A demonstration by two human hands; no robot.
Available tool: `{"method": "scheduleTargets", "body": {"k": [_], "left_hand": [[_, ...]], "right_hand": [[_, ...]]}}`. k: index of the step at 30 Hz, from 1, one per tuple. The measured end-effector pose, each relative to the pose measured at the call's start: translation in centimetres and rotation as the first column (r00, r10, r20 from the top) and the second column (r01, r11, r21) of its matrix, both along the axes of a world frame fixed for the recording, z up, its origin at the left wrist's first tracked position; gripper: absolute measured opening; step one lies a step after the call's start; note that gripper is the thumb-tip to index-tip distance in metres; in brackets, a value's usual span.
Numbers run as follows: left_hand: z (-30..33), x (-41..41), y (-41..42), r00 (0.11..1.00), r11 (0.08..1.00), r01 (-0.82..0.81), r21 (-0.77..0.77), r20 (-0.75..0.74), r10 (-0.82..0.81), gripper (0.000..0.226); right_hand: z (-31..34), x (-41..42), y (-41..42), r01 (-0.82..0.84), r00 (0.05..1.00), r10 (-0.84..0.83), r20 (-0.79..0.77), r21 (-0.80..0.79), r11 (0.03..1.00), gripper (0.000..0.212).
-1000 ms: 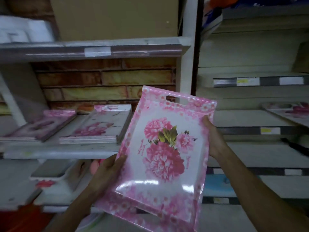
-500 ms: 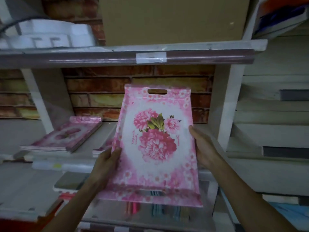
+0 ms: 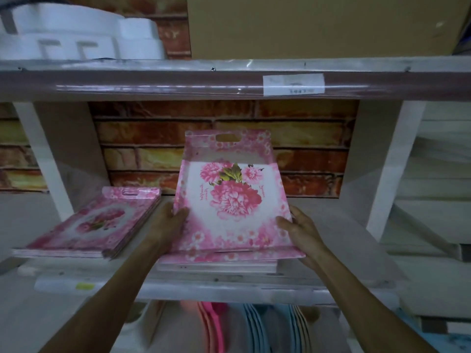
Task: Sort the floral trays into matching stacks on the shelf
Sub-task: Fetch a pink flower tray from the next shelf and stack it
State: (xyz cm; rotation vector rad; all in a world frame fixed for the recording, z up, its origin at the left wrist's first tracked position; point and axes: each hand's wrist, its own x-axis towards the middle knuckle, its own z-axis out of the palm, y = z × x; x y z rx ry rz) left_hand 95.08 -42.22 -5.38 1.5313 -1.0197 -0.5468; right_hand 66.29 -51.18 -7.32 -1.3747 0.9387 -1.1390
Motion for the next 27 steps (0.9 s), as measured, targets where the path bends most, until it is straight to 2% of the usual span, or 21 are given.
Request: {"method": "scheduleTargets", "body": {"k": [3,7,11,20,27], "left_hand": [[0.6,1.5,-1.7,0.980,0.997,0.078,-0.009,0.182,-0.075,0.010],[-0.5,3.4,-4.3,0.925,0.997,0.027,0.076,0.377,-0.054,0.012],[-2.6,4.4,-5.8,0.933,0.981,-0.008,0.195,0.354,-0.063,0.025],[-4.8,5.3,-6.5,0.923,0.978,-0.002,0.211,0.376,-0.079,0.027],[-6.8,6.9,-6.0,0.907,0.956,-0.010,0.294,0.405,-0.115,0.027]], "right_hand": [[-0.3,1.2,-1.1,0.043,0.997,-0.043,-0.071,-0.007,0.999,0.028],[-1.5,2.7,-2.2,0.088,0.987,-0.086,-0.133,0.005,0.996,0.028],[-2.6,3.4,-2.8,0.106,0.978,-0.096,-0.187,0.045,0.993,0.028],[-4.2,4.3,-3.5,0.107,0.966,-0.083,-0.246,0.085,0.991,0.034],[-5.2,5.1,-3.1,0.080,0.937,-0.045,-0.346,0.087,0.993,0.041]]}}
